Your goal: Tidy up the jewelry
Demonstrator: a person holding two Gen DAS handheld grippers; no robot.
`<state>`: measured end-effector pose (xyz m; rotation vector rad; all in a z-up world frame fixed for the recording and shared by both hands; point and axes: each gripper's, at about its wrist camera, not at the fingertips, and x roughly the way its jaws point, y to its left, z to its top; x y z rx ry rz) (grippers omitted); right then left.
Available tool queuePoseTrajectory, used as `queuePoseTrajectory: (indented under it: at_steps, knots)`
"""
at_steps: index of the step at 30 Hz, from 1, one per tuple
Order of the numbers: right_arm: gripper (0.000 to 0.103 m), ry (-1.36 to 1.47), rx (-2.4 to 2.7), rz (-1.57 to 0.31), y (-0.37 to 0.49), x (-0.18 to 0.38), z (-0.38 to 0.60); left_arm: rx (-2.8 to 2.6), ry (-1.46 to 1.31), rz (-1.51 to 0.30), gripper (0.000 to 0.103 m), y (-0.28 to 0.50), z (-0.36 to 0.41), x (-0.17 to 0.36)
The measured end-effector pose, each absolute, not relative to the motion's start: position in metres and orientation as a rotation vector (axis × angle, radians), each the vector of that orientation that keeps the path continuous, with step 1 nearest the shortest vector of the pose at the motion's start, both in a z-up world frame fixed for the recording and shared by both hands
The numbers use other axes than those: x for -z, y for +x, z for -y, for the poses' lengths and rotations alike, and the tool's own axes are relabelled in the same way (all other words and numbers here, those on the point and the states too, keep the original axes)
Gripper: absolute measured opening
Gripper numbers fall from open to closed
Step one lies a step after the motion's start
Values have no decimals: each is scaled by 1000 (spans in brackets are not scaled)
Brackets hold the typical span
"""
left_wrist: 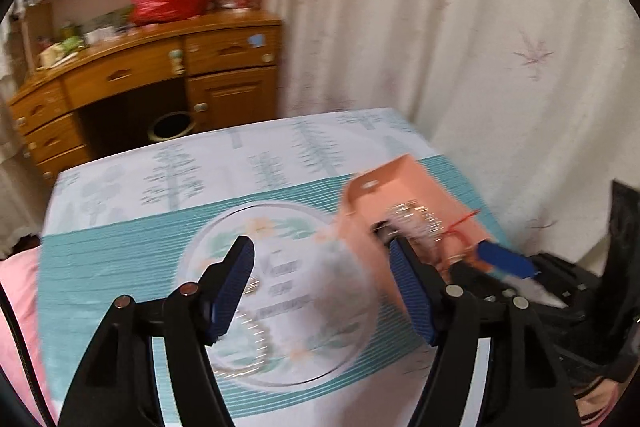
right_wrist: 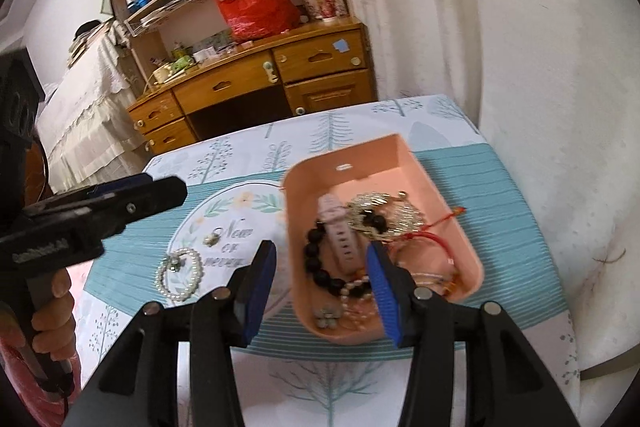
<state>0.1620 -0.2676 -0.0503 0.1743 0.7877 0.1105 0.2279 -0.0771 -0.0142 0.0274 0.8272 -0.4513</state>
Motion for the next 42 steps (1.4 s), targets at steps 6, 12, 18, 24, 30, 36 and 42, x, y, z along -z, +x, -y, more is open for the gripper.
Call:
queuePoseTrajectory:
  at_steps: [6, 12, 18, 24, 30, 36, 42]
  knots:
    - [48, 120, -202, -791, 169, 49, 229, 327, 48, -833, 68, 225, 29, 28]
    - [48, 53, -315, -809, 174, 58, 185, 306, 29, -852, 68, 222, -14, 48]
    - [48, 26, -379, -872, 183, 85, 150, 351, 93, -845, 59, 215, -27, 66]
    - [47, -42, -403, -931, 188, 110, 120, 450, 137, -856, 40, 212, -20, 76]
    - [46, -56, -403, -964, 193, 122, 113, 499, 172, -889, 31, 219, -7, 89]
    - [42, -49, -394, -969, 197, 127, 114, 509, 172, -917, 31, 231, 0, 99]
    - [42, -24, -393, -965, 203, 127, 117, 522, 159, -950, 27, 244, 3, 105]
